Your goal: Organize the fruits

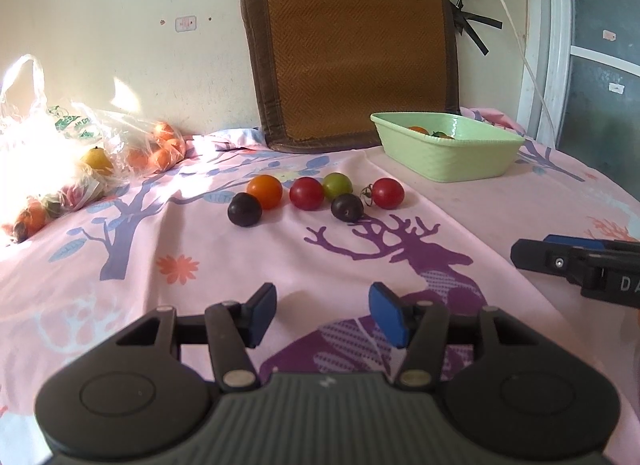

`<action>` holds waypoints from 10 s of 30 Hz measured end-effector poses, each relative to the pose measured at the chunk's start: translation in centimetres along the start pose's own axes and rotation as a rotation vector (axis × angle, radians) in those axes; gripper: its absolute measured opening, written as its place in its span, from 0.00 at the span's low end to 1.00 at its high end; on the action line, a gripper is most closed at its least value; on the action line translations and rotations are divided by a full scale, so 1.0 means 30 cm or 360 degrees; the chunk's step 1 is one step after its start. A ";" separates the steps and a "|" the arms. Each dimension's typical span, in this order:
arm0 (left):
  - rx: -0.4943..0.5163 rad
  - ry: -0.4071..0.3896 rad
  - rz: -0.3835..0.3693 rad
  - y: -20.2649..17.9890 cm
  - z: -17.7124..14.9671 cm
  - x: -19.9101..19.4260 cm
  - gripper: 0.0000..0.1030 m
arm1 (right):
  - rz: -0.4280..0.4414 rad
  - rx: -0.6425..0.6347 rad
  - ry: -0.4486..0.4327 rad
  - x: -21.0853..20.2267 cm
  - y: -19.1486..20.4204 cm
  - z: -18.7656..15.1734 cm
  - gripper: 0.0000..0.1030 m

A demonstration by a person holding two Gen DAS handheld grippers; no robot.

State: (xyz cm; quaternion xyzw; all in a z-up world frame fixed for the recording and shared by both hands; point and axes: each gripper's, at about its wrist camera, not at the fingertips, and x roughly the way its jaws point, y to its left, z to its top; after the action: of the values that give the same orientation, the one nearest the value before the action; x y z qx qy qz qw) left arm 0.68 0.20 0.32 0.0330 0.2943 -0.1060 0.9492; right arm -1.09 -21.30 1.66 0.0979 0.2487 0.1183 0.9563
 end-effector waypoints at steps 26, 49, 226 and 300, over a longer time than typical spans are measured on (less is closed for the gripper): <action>0.0000 -0.0021 -0.0010 0.001 0.000 -0.007 0.55 | -0.0019 -0.0006 0.0000 0.000 0.008 -0.005 0.50; -0.0059 -0.0026 -0.0073 0.023 0.002 -0.014 0.56 | -0.0049 -0.0028 0.0027 0.014 0.020 -0.009 0.50; -0.0313 0.0200 -0.0362 0.343 0.306 0.385 0.38 | 0.0160 -0.1022 0.0415 0.492 0.306 0.216 0.33; -0.0050 0.0020 -0.0574 -0.202 0.540 0.358 0.30 | -0.0158 -0.0353 -0.0146 0.156 -0.205 0.286 0.30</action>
State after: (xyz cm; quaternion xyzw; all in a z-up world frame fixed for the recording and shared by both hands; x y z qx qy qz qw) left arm 16.93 -9.69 7.60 -0.0343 0.3030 -0.2697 0.9134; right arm 8.24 -26.96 5.37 -0.0158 0.1947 0.0930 0.9763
